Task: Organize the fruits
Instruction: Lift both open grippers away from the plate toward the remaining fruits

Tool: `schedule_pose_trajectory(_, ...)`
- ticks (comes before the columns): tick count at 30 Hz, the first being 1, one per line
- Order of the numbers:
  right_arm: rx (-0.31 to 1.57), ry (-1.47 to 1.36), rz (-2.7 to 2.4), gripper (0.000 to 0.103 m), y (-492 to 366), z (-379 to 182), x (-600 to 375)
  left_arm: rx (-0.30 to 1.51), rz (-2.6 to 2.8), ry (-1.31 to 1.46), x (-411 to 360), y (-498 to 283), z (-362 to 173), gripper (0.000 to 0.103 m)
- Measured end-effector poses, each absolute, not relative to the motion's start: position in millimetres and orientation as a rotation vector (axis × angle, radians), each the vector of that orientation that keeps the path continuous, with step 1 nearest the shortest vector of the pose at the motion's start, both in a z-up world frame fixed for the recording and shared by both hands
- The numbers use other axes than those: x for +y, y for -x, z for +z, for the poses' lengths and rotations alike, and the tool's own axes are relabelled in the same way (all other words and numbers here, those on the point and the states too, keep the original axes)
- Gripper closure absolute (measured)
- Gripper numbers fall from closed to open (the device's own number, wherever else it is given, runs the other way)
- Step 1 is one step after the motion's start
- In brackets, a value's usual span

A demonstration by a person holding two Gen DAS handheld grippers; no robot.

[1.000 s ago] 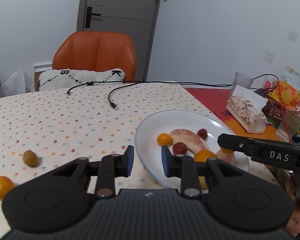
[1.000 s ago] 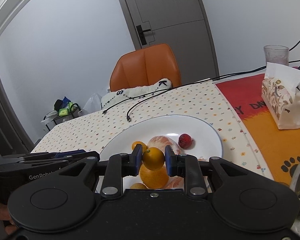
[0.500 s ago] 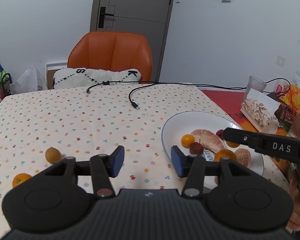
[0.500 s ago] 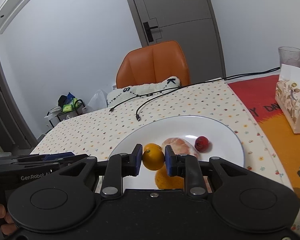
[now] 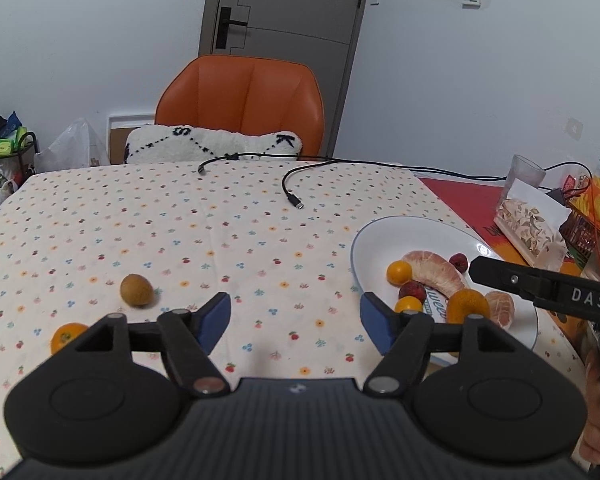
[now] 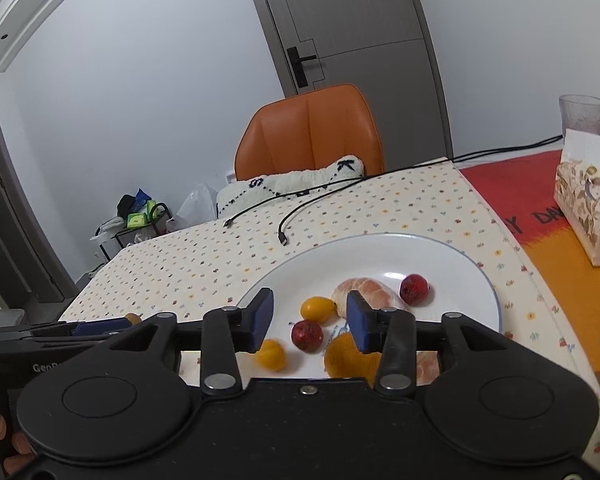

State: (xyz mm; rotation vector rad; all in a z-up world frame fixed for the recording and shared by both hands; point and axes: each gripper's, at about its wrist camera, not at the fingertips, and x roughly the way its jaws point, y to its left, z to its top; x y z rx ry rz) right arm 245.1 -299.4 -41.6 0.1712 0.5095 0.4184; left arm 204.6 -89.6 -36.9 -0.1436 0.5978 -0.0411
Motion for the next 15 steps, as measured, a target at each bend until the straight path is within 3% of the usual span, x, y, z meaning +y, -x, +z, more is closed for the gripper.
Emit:
schedule_pose_trajectory(5,0.508,-0.173,0.416,0.047,-237,-43,-299,0.582,-0.02,0.137,-85,-196,-36,0.025)
schedule_pose_trajectory(9,0.503,-0.179,0.411,0.033,-231,-42,-298,0.573,0.006,0.145,-77,-190,-34,0.022)
schedule_pose_trajectory(11,0.499,-0.186,0.41,0.021,-227,-42,-298,0.57,0.012,0.152,-72,-186,-33,0.021)
schedule_pose_trajectory(15,0.499,-0.204,0.416,0.012,-222,-43,-299,0.567,0.015,0.163,-64,-178,-33,0.02)
